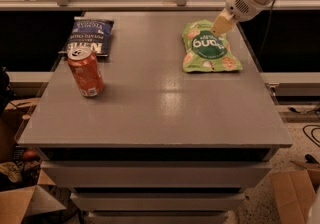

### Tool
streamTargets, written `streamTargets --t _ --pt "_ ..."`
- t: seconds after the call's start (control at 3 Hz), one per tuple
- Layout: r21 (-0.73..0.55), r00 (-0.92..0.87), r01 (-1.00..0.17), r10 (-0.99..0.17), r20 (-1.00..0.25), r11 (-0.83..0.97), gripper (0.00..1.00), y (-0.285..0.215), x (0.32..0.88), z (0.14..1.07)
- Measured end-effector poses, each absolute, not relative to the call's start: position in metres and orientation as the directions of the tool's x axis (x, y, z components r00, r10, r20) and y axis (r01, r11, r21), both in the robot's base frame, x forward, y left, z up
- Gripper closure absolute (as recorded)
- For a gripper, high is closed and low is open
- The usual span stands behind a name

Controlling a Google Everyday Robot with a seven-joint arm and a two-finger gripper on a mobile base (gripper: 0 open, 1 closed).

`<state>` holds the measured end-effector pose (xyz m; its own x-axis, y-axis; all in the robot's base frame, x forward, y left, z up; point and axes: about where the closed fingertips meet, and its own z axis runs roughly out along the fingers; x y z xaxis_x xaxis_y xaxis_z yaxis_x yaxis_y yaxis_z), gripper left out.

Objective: Move green rice chip bag near coke can

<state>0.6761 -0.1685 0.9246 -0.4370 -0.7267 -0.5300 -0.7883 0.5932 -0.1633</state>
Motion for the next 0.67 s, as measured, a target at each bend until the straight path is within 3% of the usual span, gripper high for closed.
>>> streamTargets --t 0.33,0.67 --pt "-0.185 -0.409 -0.792 -0.732 -0.545 0.581 0.84 -0.164 0.6718 0.9417" --pt "-0.188 -0.409 -0.789 -0.729 -0.548 0.584 0.6 -0.1597 0.6757 0.944"
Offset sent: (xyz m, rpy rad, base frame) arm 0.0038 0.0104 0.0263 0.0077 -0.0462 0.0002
